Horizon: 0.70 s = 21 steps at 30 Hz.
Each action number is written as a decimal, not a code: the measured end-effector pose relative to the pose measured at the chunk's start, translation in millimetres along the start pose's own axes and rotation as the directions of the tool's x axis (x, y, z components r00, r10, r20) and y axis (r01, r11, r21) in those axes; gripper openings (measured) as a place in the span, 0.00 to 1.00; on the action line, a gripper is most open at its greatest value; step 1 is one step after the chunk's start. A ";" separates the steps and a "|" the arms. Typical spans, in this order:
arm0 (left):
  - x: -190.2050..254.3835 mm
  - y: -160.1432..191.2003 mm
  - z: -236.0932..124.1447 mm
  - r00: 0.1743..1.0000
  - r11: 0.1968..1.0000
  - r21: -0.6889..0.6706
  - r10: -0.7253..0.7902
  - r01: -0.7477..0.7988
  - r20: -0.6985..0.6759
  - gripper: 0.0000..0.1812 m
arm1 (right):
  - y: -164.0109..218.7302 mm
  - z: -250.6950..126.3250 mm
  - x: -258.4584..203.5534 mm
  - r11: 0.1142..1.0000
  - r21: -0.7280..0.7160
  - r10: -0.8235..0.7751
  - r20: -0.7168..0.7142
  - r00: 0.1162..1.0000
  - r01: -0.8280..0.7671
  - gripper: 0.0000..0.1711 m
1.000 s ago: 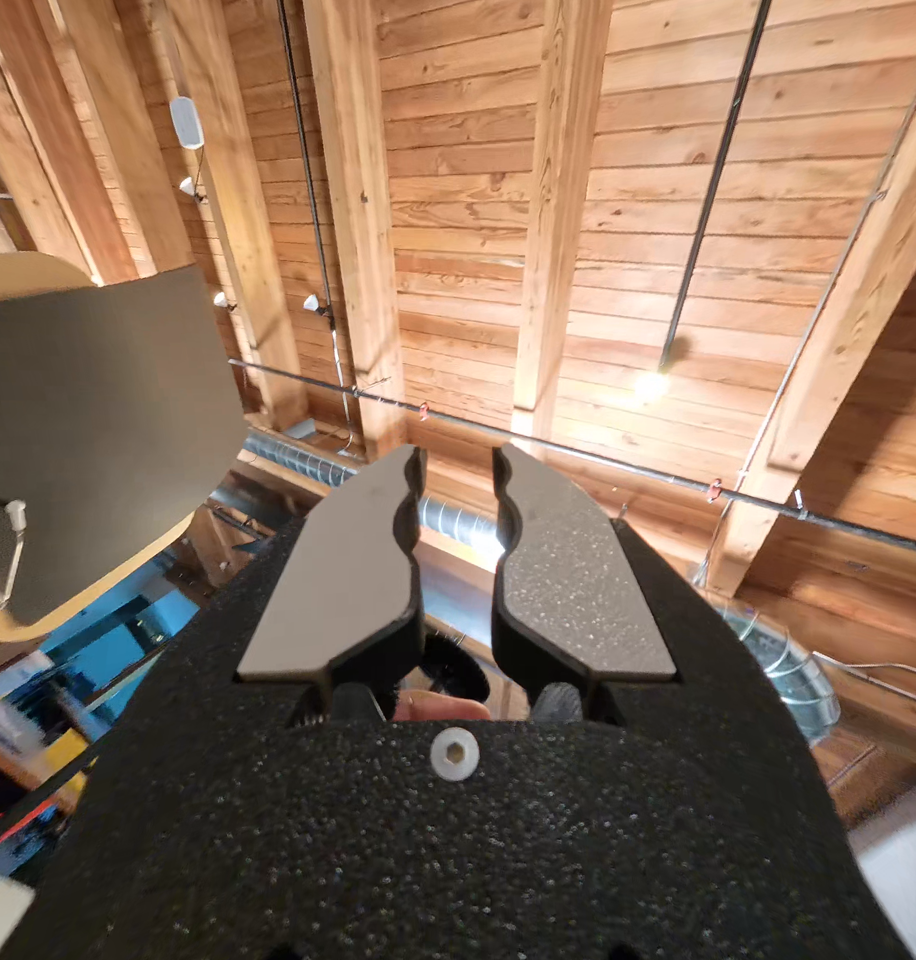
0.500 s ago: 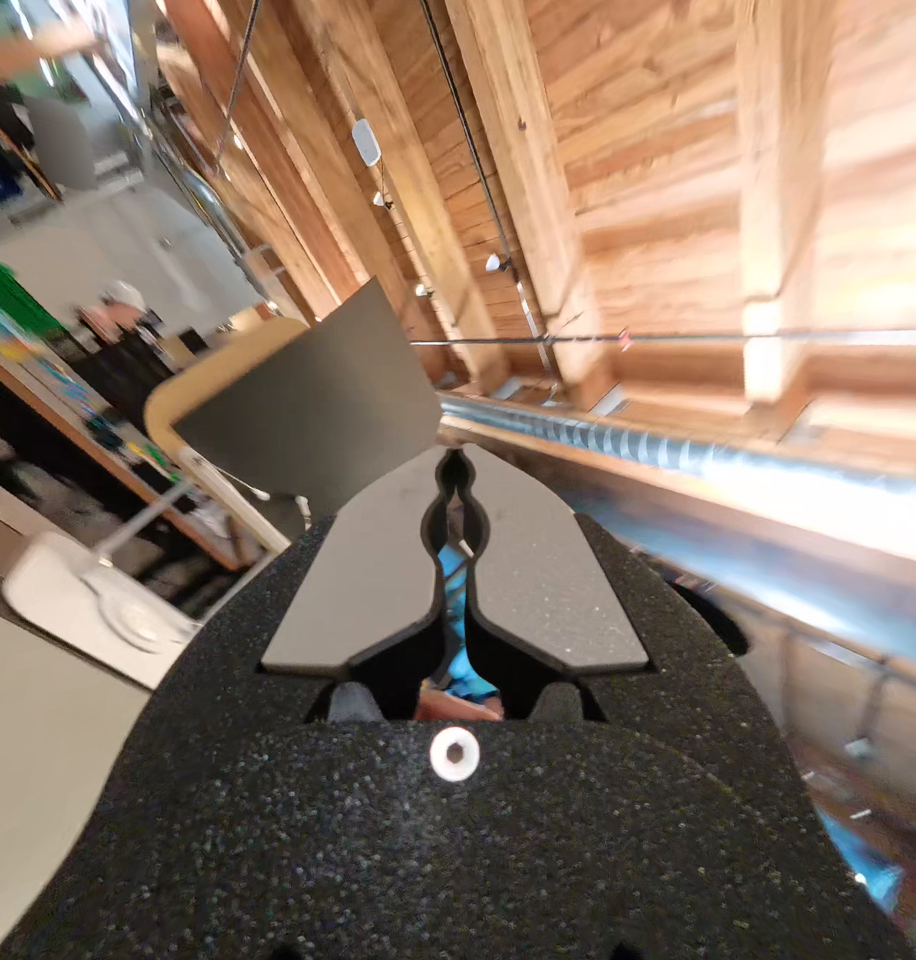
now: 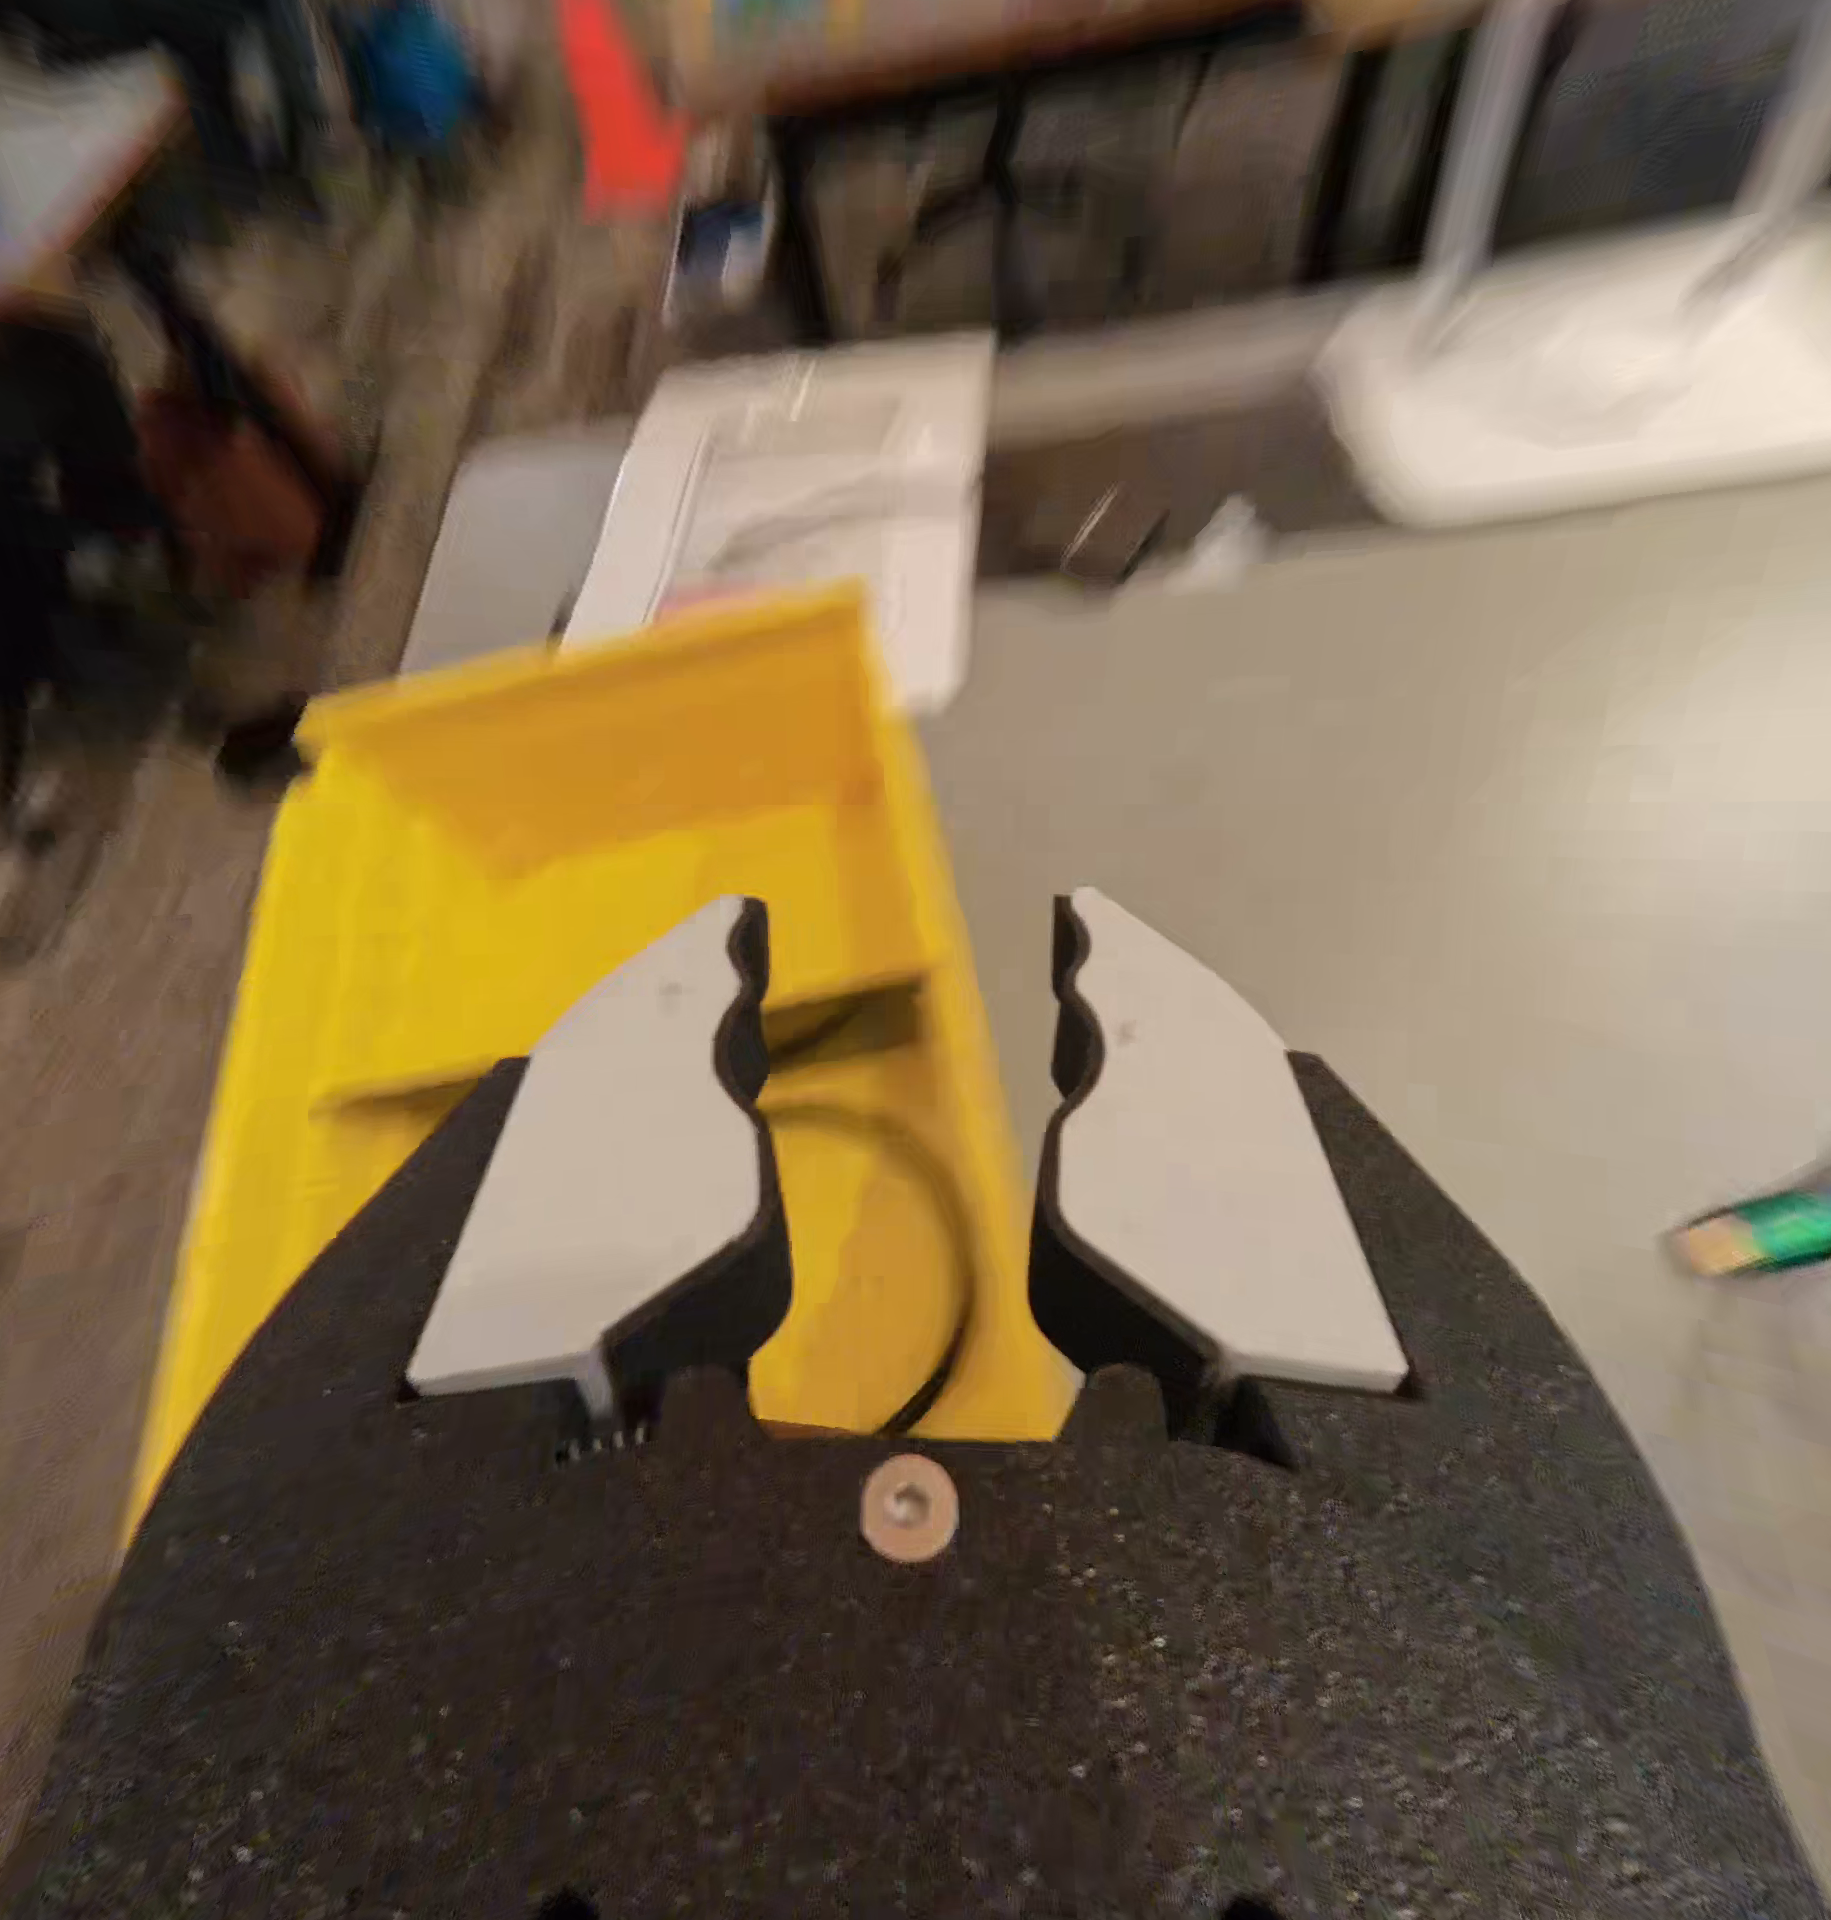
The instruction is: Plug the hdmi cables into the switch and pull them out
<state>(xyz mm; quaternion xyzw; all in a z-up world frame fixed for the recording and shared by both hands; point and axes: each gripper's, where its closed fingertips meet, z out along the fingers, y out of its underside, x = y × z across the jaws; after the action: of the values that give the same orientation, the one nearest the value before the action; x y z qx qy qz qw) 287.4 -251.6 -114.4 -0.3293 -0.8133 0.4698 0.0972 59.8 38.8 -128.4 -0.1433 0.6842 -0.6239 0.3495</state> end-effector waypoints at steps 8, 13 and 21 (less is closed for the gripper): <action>-126.6 150.4 39.6 0.980 0.791 -0.611 0.153 -0.042 0.130 0.32 | 43.7 -64.4 85.3 0.946 -0.318 -0.177 -0.350 0.920 0.061 0.29; -130.2 175.2 65.9 0.984 0.708 -0.703 0.161 -0.058 0.080 0.29 | 58.0 -70.6 85.2 0.934 -0.350 -0.207 -0.345 0.916 0.079 0.29; -125.5 174.2 76.7 1.000 0.809 -0.588 0.006 0.003 0.014 0.14 | 57.7 -76.3 87.6 0.931 -0.346 -0.247 -0.363 0.898 0.117 0.29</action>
<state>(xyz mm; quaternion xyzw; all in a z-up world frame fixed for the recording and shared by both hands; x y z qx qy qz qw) 424.9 -324.5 -281.1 -0.3402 -0.9192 0.1978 -0.0157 -39.1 51.3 -211.3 -0.1307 0.8151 -0.5527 0.1140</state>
